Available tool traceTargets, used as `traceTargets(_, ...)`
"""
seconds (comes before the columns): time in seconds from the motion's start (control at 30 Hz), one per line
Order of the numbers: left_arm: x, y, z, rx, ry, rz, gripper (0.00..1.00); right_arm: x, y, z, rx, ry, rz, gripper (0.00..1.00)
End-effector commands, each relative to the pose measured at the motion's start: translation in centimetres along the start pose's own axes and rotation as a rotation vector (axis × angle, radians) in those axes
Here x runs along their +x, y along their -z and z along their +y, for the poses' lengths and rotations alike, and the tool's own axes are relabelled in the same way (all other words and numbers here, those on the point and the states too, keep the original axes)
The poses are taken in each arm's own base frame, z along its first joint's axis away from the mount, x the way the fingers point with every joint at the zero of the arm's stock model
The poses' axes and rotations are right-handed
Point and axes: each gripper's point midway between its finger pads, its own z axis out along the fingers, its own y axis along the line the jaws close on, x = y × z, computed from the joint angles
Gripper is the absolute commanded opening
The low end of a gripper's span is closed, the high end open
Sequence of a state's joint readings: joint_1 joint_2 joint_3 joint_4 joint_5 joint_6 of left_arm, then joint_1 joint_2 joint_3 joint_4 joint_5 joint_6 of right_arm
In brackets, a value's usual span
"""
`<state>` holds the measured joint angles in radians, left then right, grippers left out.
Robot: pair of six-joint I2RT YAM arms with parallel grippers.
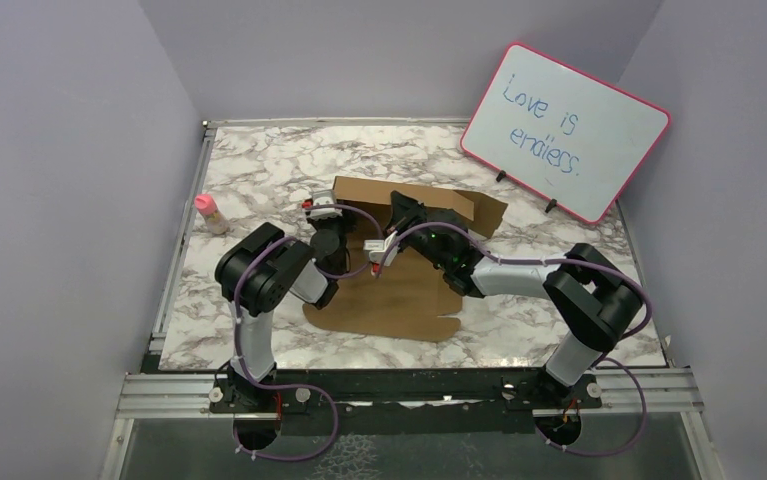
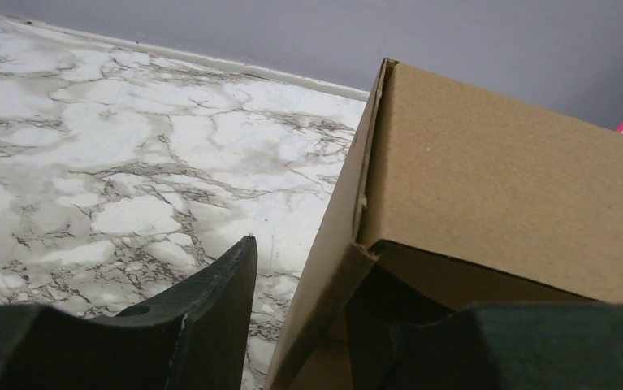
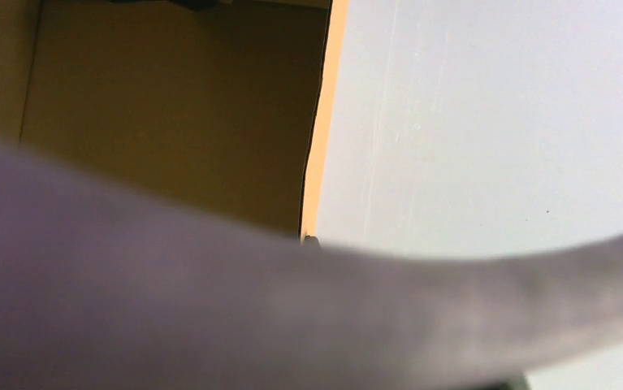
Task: Fold the paper box
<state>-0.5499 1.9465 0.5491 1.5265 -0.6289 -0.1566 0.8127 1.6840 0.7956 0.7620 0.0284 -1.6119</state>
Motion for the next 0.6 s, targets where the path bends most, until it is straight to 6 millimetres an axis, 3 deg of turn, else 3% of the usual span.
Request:
traceTargets(0.0,-4.7,-0.3,3.3,-0.186,0.062,-0.201,0.41,-0.9,0.3,5.7,-0.177,-0.032,-0.012,0.01)
traceTargets(0.57,-3.0,0.5,6.8,-0.405,-0.04,-0.126,0.3,-0.6,0.4,5.5,-0.175,-0.041,0.003,0.01)
